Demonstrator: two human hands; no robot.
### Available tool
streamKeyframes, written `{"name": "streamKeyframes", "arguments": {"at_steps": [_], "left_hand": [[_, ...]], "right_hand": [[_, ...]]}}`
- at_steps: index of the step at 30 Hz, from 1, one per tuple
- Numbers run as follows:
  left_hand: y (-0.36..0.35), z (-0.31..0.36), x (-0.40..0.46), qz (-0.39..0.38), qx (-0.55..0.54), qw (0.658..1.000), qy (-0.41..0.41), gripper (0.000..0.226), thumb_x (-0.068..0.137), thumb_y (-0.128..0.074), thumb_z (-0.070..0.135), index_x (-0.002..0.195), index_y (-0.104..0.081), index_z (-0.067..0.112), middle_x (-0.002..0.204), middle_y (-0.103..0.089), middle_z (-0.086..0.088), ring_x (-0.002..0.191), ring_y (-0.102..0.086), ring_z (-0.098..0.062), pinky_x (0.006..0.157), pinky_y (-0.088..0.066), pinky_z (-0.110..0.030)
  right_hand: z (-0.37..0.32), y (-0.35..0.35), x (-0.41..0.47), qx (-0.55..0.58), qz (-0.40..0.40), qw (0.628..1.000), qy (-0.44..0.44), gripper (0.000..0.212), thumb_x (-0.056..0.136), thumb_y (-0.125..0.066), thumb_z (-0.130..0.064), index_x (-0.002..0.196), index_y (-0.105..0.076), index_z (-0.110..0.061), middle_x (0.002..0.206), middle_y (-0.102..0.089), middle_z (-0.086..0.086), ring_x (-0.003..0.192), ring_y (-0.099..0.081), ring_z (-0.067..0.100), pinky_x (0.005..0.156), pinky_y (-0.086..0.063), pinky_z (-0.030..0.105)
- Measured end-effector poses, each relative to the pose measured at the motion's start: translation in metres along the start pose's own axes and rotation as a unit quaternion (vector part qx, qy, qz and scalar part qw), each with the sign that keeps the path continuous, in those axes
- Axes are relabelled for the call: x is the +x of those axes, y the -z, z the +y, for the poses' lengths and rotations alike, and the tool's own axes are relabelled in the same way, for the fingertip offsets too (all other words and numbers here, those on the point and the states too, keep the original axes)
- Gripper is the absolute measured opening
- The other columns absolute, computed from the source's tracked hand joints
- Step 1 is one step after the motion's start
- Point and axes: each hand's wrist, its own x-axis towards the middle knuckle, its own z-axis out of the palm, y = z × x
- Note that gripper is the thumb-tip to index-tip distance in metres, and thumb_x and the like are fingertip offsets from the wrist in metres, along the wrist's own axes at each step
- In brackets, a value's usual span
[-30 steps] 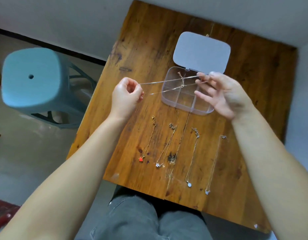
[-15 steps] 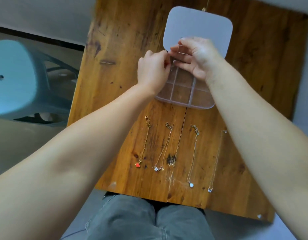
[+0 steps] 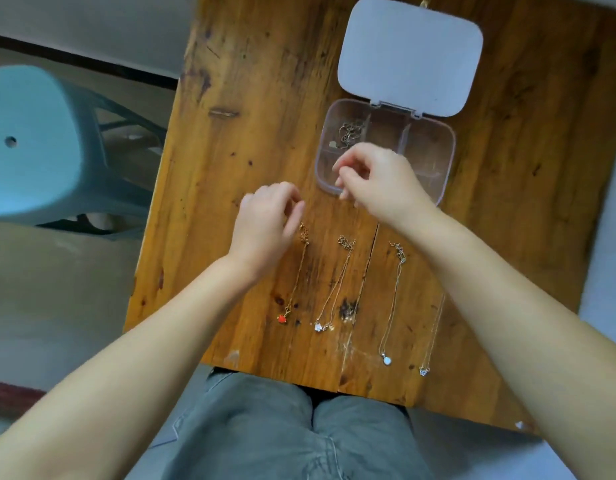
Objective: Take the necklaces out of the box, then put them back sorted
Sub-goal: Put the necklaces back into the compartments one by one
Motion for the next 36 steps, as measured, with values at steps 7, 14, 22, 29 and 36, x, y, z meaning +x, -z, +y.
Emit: {"name": "streamKeyframes", "arguments": {"at_steps": [7, 14, 22, 29, 36], "left_hand": [[-0.024, -0.008, -0.129, -0.081, 0.069, 0.989, 0.099, 0.019, 0.085, -0.063, 0.033, 0.088, -0.058, 0.015, 0.078, -0.062, -0.001, 0.075, -0.056, -0.023, 0.067, -0.039, -0.035], [-0.039, -0.006, -0.141, -0.073, 0.119, 0.986, 0.089, 0.02, 0.085, -0.065, 0.03, 0.089, -0.061, 0.011, 0.084, -0.06, -0.007, 0.078, -0.055, -0.026, 0.068, -0.043, -0.039], [-0.033, -0.007, -0.132, -0.066, 0.054, 0.994, 0.066, 0.011, 0.084, -0.065, 0.018, 0.082, -0.06, 0.008, 0.079, -0.061, -0.008, 0.073, -0.056, -0.024, 0.063, -0.047, -0.036], [-0.001, 0.039, -0.059, 0.001, -0.159, 0.984, 0.08, 0.009, 0.087, -0.062, 0.013, 0.083, -0.054, 0.014, 0.074, -0.059, 0.003, 0.067, -0.054, -0.013, 0.062, -0.043, -0.015], [-0.001, 0.081, 0.086, 0.029, -0.131, 0.99, -0.05, 0.007, 0.086, -0.054, 0.009, 0.09, -0.059, 0.005, 0.086, -0.064, -0.006, 0.08, -0.056, -0.021, 0.07, -0.046, -0.035]], "right_hand": [[0.027, -0.078, -0.035, -0.258, -0.091, 0.96, 0.059, 0.039, 0.092, -0.056, -0.031, 0.125, -0.051, -0.011, 0.122, -0.053, 0.01, 0.11, -0.051, 0.026, 0.085, -0.05, 0.04], [0.024, -0.099, -0.033, -0.35, -0.073, 0.927, 0.114, 0.012, 0.094, -0.051, -0.01, 0.105, -0.054, -0.007, 0.107, -0.056, 0.012, 0.097, -0.055, 0.031, 0.072, -0.04, 0.037], [0.021, -0.061, -0.052, 0.155, -0.111, 0.977, -0.1, 0.01, 0.094, -0.052, -0.023, 0.09, -0.059, -0.02, 0.109, -0.066, -0.001, 0.104, -0.062, 0.015, 0.086, -0.051, 0.028], [0.002, 0.009, -0.053, 0.502, -0.071, 0.859, -0.077, 0.004, 0.096, -0.05, -0.006, 0.094, -0.053, -0.008, 0.085, -0.075, 0.007, 0.086, -0.072, 0.022, 0.078, -0.059, 0.034], [0.011, 0.068, 0.011, 0.128, 0.112, 0.984, -0.051, 0.011, 0.088, -0.059, -0.011, 0.097, -0.063, -0.016, 0.084, -0.074, 0.0, 0.076, -0.071, 0.007, 0.073, -0.055, 0.019]]}}
